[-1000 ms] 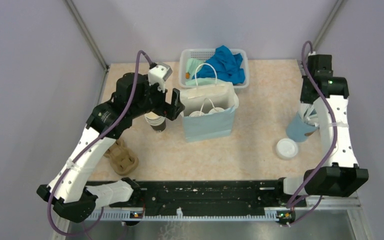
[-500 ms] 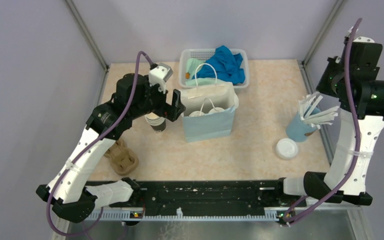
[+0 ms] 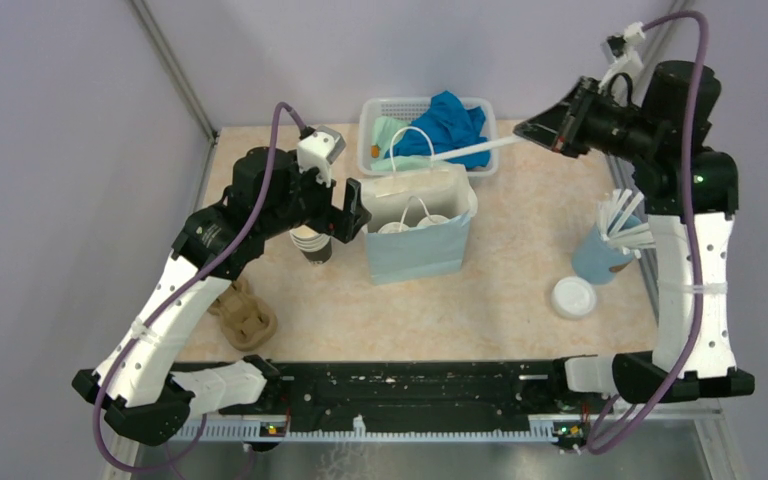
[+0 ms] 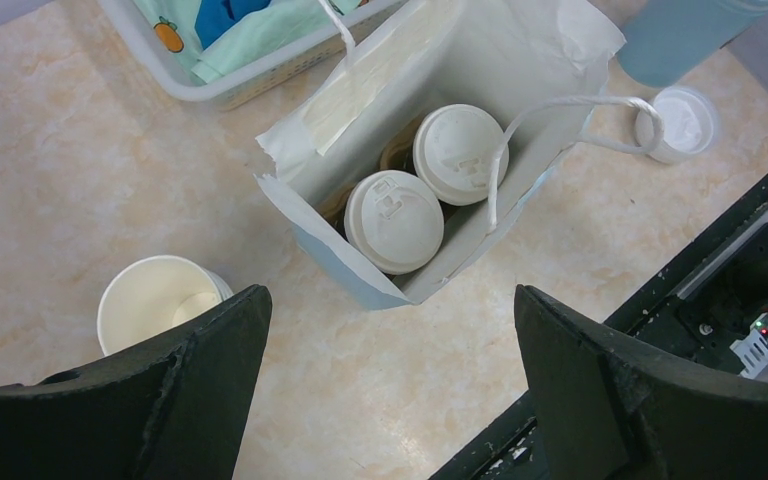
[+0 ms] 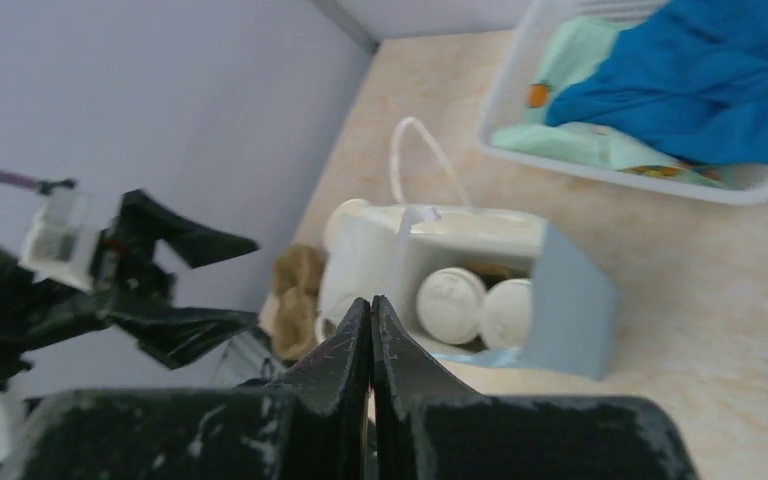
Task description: Pack the takeout coffee
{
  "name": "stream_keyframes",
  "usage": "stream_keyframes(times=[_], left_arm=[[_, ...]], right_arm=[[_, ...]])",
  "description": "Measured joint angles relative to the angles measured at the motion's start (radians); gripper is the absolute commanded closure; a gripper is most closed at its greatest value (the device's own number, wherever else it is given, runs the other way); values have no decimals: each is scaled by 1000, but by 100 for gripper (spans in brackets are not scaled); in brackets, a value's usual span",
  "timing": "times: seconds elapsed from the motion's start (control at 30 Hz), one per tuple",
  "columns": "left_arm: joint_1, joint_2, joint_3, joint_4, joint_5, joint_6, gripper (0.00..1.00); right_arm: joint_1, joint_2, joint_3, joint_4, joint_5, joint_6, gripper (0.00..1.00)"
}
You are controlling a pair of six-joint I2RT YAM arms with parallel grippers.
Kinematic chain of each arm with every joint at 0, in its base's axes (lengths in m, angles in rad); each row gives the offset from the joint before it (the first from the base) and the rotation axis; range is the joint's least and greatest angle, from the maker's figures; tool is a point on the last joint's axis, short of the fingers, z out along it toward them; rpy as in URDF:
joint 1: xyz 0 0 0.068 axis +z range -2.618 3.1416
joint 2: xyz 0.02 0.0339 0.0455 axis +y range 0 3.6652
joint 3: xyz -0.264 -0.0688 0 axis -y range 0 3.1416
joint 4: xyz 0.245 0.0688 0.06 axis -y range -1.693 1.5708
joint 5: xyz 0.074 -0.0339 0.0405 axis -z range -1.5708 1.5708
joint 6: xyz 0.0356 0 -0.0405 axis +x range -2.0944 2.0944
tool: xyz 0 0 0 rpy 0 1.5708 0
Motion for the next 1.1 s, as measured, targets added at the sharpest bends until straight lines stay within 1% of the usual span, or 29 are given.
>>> stream_keyframes(times=[0.1,0.17,0.23,0.33,0.57,0.6,0.77,0.9,1.1], left_arm=[[0,0,0,-2,-6,0,3],[0,0,0,-5,-11,0,3],[0,0,0,-6,-18,0,3],[0,0,3,-7,-26,0,3],[0,0,22,-9,-39,2,3],[0,0,23,-9,-41,2,3],[0,0,26,-11,-53,2,3],[0,0,26,-14,-60,2,3],[0,0,26,-27,-74,2,3]], right_arm=[[79,33,-12,98,-103,68,100],[111,45,-12,135,-142,89,100],[140,49,-11,150,-164,97,100],[191,66,14,135,-152,84,100],[324,163,126,28,27,-17,100],[338,169,129,21,37,-23,100],[432,241,175,-66,214,-94,100],[489,281,185,-107,320,-134,100],[585,380,254,-158,492,-216,100]])
